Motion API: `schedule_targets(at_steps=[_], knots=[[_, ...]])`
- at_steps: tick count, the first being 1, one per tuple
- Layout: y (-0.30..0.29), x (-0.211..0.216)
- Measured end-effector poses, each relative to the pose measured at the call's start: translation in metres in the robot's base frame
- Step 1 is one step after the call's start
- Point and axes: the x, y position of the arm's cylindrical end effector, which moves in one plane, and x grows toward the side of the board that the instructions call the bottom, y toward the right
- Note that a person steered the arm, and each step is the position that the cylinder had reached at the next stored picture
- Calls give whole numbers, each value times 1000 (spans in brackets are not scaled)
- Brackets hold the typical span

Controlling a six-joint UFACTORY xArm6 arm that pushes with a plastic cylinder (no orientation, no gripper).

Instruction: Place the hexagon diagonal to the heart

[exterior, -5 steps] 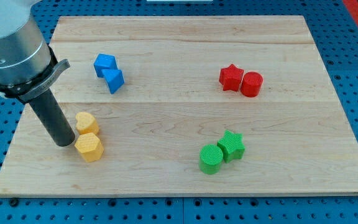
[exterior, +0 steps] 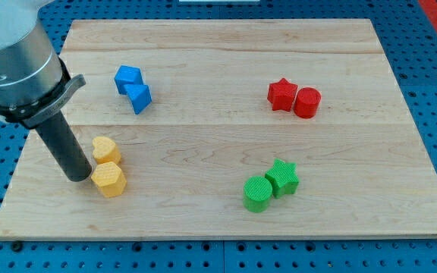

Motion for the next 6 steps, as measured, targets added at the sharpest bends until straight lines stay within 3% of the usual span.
schedule_targets(at_steps=[2, 3, 6], knots=[[65, 47], [150, 45], [167, 32]])
